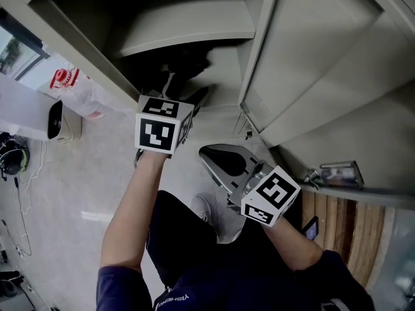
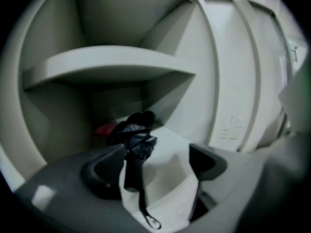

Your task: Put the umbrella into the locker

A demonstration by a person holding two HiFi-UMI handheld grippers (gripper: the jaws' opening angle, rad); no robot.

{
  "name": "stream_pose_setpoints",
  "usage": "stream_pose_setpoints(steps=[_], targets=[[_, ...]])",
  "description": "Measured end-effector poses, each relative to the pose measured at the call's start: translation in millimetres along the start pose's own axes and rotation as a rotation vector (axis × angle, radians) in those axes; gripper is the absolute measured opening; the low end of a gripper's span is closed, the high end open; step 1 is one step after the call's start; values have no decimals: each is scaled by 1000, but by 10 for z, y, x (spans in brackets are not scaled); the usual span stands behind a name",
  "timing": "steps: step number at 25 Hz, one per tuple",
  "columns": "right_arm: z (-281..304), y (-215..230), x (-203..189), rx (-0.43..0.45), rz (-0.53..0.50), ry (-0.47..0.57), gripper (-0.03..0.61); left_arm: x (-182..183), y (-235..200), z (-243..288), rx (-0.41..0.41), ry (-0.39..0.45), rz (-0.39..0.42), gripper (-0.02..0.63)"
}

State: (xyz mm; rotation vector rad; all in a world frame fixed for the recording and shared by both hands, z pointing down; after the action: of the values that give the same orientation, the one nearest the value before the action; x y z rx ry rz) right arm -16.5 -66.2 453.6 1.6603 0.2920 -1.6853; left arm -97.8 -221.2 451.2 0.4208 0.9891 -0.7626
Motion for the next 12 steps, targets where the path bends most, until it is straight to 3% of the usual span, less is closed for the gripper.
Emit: stream_pose_setpoints(steps=[3,9,12], targets=[[-30,15,10,-1,-5,1,8,-3,165,-171,-14,44,15,368],[-61,59,33,-15,-4,-5,8,-169,401,-573,-36,123,75,149],[-72,88,34,-23,-4,-9,8,-310,545,-711,-53,186,82,5]])
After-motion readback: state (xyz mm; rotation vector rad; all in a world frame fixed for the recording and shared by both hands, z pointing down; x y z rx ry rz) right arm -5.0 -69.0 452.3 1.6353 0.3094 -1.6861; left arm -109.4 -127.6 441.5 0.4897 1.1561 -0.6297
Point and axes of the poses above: the fingertips, and each gripper's own axes: z forward along the fingers, y to its right, x out of its top, the point moved 4 cm from there along -z, backward along the fingers, and after that the axes turned 15 degrees about -x, right-handed, at the moved point
